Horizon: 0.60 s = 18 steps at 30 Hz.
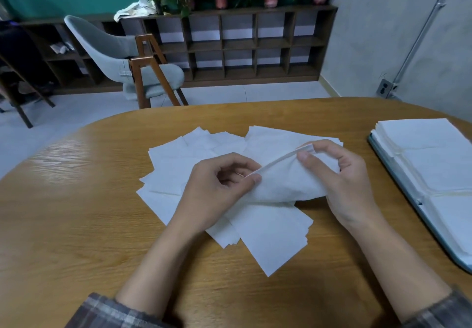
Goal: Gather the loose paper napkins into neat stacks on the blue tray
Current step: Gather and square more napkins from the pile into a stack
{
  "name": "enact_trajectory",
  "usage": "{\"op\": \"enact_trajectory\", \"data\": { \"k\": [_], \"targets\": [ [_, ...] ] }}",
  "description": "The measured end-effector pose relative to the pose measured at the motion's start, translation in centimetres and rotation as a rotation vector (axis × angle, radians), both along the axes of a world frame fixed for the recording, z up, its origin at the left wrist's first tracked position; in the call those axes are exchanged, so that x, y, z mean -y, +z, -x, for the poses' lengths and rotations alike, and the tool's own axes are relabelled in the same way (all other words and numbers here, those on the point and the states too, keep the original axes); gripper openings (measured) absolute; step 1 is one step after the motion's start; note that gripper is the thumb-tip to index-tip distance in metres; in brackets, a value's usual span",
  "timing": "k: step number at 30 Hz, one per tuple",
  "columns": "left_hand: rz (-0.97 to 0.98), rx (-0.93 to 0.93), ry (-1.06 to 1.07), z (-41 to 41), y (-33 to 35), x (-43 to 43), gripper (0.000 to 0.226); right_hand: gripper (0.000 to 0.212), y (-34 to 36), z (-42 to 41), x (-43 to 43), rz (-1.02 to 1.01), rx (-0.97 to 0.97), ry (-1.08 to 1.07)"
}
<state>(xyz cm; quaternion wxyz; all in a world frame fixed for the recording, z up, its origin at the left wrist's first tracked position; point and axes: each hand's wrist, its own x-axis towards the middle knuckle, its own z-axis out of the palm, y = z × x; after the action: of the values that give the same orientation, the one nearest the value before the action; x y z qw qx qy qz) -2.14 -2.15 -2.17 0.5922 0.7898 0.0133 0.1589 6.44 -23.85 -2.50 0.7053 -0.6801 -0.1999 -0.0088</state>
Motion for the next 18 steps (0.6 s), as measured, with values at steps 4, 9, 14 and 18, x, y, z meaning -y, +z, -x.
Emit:
{"op": "enact_trajectory", "data": {
  "k": [4, 9, 14, 18],
  "targets": [
    [0.025, -0.031, -0.009, -0.04, 0.26, -0.34, 0.003, 0.013, 0.44, -0.25, 0.23, -0.144, -0.164, 0.065],
    [0.054, 0.018, 0.025, -0.03, 0.35, -0.32, 0.005, 0.027, 0.08, -0.32, 0.2, -0.058, -0.235, 0.126],
    [0.009, 0.035, 0.136, -0.46, -0.04, -0.97, 0.004, 0.029, 0.5, 0.32, -0.08, -0.025, -0.244, 0.228],
    [0.017, 0.07, 0.169, -0.56, -0.33, -0.44, 0.006, 0.029, 0.41, 0.59, -0.3, 0.021, -0.223, 0.24]
  ]
}}
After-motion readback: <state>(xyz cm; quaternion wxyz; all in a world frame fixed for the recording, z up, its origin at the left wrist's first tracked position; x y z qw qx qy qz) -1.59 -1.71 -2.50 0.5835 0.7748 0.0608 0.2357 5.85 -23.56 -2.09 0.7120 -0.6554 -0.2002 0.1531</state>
